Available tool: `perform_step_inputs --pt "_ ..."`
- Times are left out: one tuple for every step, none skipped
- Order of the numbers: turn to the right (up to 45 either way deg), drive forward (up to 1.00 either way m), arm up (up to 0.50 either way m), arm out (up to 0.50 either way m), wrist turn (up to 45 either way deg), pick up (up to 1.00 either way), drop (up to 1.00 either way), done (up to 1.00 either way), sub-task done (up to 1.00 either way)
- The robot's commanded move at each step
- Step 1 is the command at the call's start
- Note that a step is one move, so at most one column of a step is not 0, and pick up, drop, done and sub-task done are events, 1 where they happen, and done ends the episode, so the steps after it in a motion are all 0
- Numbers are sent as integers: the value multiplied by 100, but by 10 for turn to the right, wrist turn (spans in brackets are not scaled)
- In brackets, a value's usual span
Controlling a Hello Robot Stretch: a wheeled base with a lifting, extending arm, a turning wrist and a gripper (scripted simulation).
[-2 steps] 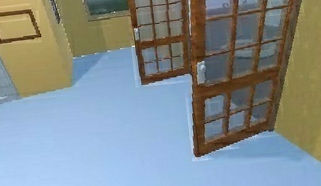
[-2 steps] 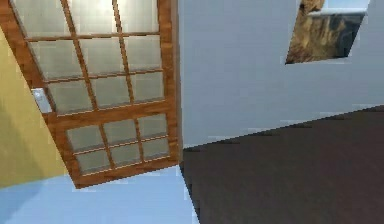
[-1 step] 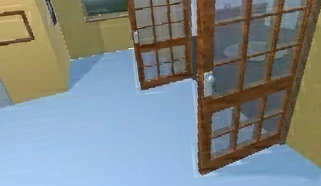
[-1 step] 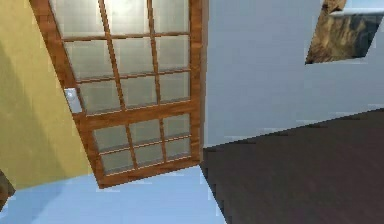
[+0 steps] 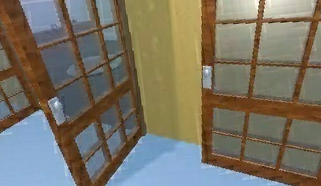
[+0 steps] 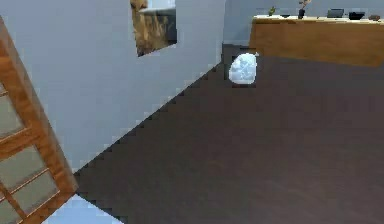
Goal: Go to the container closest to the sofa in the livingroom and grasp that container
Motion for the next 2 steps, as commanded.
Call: perform_step_inputs --pt "450 0 0 0 0 0 0 0 0" --pt "0 5 0 0 0 0 0 0 0"
